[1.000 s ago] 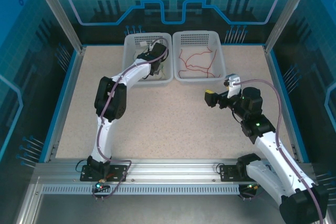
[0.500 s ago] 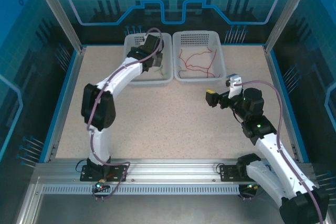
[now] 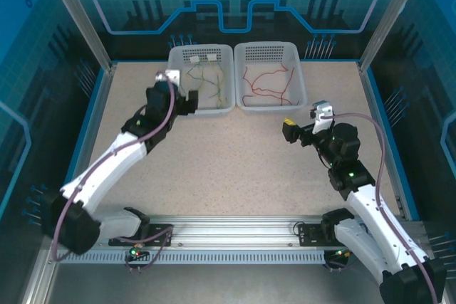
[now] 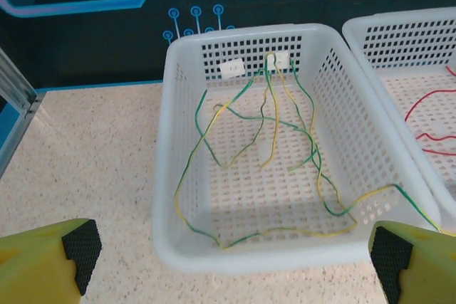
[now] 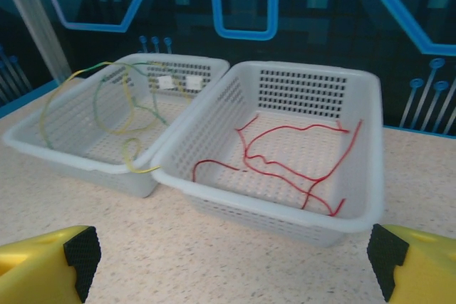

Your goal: Untangle the cables

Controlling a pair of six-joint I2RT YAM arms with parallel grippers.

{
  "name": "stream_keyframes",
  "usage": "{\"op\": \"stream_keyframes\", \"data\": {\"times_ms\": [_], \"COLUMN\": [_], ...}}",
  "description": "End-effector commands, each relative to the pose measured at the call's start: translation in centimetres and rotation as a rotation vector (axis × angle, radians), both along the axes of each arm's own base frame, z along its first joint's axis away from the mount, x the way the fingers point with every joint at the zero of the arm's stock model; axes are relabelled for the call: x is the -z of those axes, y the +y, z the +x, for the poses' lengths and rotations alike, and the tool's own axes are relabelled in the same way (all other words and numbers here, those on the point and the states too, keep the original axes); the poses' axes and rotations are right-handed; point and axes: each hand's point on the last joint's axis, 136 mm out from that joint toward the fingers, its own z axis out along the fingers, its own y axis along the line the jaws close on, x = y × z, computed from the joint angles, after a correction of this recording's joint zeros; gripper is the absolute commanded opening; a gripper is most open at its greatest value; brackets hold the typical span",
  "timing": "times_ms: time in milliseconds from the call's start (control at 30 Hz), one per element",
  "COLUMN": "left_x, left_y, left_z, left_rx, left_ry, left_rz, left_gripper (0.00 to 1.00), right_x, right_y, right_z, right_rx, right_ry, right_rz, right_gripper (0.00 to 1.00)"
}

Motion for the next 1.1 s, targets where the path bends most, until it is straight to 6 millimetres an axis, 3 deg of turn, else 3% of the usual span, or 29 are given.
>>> {"op": "stream_keyframes", "data": {"times_ms": [0, 133, 267, 500, 633, 767, 900, 967, 1067], "left_x": [-0.6, 3.4, 7.0, 12.2, 13.2, 13.0, 14.6, 15.8, 15.8], "left_y": [0.8, 3.2, 5.4, 8.7, 9.7, 8.5, 10.1, 9.5, 8.6], "left_z": [-1.9, -4.4, -5.2, -5.4, -4.2, -2.2, -1.5, -1.6, -1.3], "left_rx": [0.004, -0.050, -0.128, -0.203, -0.207, -0.106, -0.142, -0.079, -0.025], "left_ry": [-0.165, -0.221, -0.199, -0.160, -0.219, -0.282, -0.303, -0.297, -0.290], "left_rz": [-0.050, 0.010, 0.083, -0.039, -0.055, -0.006, -0.051, -0.079, -0.072], "left_gripper": [0.99, 0.99, 0.99, 0.99, 0.99, 0.99, 0.99, 0.99, 0.99], "right_x": [0.0, 2.9, 5.4, 8.4, 10.0, 11.0, 12.1, 12.6, 13.3], "right_y": [-1.7, -3.8, -6.7, -6.0, -6.0, -6.4, -7.6, -7.5, -6.4], "right_z": [0.5, 0.8, 1.0, 2.3, 3.7, 5.3, 6.4, 6.5, 6.4], "right_rx": [0.105, 0.227, 0.382, 0.323, 0.289, 0.268, 0.271, 0.247, 0.199], "right_ry": [-0.062, -0.050, 0.009, 0.024, 0.042, 0.028, 0.062, 0.054, 0.055], "right_rz": [-0.031, -0.077, -0.143, -0.232, -0.221, -0.233, -0.117, -0.097, -0.120], "right_gripper": [1.00, 1.00, 1.00, 1.00, 1.00, 1.00, 1.00, 1.00, 1.00]}}
